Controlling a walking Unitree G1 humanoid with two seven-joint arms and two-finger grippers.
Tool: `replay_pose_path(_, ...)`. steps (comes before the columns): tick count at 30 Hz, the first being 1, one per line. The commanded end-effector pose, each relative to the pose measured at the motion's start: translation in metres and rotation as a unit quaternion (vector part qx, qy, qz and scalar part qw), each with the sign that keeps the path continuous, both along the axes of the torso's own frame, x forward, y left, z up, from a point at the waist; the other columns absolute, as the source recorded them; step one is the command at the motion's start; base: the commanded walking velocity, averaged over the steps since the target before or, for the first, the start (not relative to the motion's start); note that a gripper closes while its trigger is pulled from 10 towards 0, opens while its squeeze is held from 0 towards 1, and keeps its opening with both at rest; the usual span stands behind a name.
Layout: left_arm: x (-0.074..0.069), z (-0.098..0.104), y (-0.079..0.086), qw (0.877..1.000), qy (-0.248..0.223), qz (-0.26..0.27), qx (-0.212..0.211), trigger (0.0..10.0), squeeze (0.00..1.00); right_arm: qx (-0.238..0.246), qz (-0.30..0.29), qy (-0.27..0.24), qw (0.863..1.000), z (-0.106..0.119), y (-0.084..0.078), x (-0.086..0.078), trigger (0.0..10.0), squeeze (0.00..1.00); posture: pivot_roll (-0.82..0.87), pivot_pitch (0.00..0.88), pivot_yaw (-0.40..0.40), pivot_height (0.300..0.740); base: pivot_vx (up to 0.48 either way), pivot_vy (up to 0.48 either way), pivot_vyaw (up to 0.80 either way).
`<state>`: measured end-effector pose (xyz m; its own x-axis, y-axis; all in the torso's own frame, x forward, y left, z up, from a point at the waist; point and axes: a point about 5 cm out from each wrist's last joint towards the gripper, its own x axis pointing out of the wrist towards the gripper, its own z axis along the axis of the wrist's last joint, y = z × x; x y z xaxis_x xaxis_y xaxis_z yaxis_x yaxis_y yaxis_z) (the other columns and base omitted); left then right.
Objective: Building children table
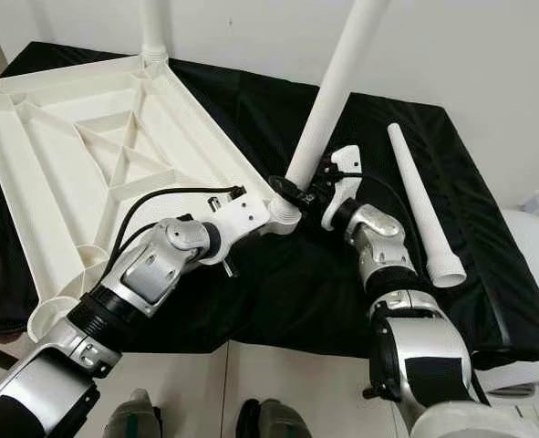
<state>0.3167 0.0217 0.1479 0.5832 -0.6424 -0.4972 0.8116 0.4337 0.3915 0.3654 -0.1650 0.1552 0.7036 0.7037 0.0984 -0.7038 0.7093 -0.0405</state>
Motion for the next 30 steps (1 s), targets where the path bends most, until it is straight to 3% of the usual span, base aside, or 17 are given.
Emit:
replay_pose_path(1,-0.004,0.006,-0.009,1.0,-0.016,-0.023,-0.003,10.0,0.0,0.006,-0.014,0.027,1.0,-0.014,-0.007,-0.005,10.0,0.0,0.08,0.026,-0.115,0.74,0.0,0.0,0.0)
replay_pose_path(6,-0.005,0.005,-0.01,1.0,-0.014,-0.024,-0.004,10.0,0.0,0.049,-0.04,0.005,0.998,-0.013,0.002,-0.011,10.0,0.0,0.08,0.032,-0.115,0.74,0.0,0.0,0.0)
replay_pose_path(11,-0.005,0.005,-0.01,1.0,-0.012,-0.024,-0.004,10.0,0.0,0.061,-0.058,-0.013,0.996,-0.012,0.02,-0.017,10.0,0.0,0.08,0.036,-0.115,0.74,0.0,0.0,0.0)
replay_pose_path(13,-0.005,0.005,-0.01,1.0,-0.012,-0.024,-0.004,10.0,0.0,0.061,-0.058,-0.013,0.996,-0.012,0.02,-0.017,10.0,0.0,0.08,0.036,-0.115,0.74,0.0,0.0,0.0)
replay_pose_path(15,-0.006,0.005,-0.01,1.0,-0.011,-0.024,-0.005,10.0,0.0,0.073,-0.077,-0.023,0.994,-0.01,0.037,-0.021,10.0,0.0,0.08,0.038,-0.115,0.74,0.0,0.0,0.0)
replay_pose_path(17,-0.006,0.005,-0.01,1.0,-0.011,-0.024,-0.005,10.0,0.0,0.073,-0.077,-0.023,0.994,-0.01,0.037,-0.021,10.0,0.0,0.08,0.038,-0.115,0.74,0.0,0.0,0.0)
replay_pose_path(19,-0.006,0.004,-0.01,1.0,-0.01,-0.024,-0.004,10.0,0.0,0.085,-0.114,-0.021,0.99,-0.005,0.054,-0.02,10.0,0.0,0.08,0.038,-0.113,0.74,0.0,0.0,0.0)
replay_pose_path(22,-0.006,0.004,-0.01,1.0,-0.009,-0.024,-0.004,10.0,0.0,0.089,-0.134,-0.024,0.987,-0.002,0.06,-0.019,10.0,0.0,0.08,0.038,-0.113,0.74,0.0,0.0,0.0)
replay_pose_path(26,-0.007,0.003,-0.01,1.0,-0.008,-0.027,-0.003,10.0,0.0,0.117,-0.218,-0.013,0.969,0.007,0.075,-0.016,10.0,0.0,0.08,0.038,-0.112,0.74,0.0,0.0,0.0)
replay_pose_path(30,-0.008,0.003,-0.009,1.0,-0.007,-0.026,-0.002,10.0,0.0,0.108,-0.274,0.003,0.956,0.006,0.083,-0.018,10.0,0.0,0.08,0.037,-0.111,0.74,0.0,0.0,0.0)
